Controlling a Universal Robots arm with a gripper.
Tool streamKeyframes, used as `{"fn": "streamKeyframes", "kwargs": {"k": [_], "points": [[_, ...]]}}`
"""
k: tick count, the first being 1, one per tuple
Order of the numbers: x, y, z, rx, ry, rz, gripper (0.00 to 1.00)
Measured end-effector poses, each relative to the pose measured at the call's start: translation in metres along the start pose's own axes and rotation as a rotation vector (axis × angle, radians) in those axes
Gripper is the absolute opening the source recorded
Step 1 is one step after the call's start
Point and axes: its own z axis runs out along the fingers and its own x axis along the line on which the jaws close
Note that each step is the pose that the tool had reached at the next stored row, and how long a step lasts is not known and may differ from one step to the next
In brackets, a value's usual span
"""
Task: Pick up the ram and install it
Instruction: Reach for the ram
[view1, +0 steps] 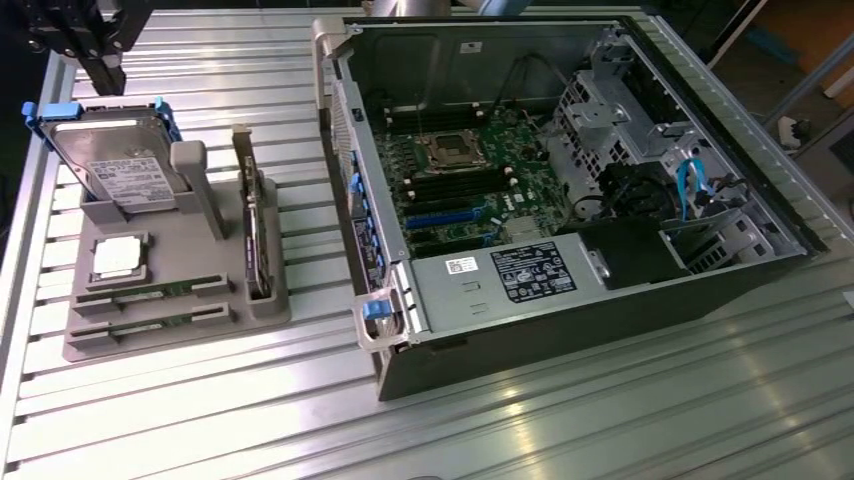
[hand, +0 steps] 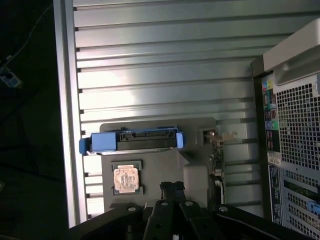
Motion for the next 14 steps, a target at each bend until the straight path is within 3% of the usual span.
{"fn": "streamKeyframes", "kwargs": {"k": [14], "points": [[-0.001,-0.0149,-0.0006,0.0,0.0,0.0,0.11]]}}
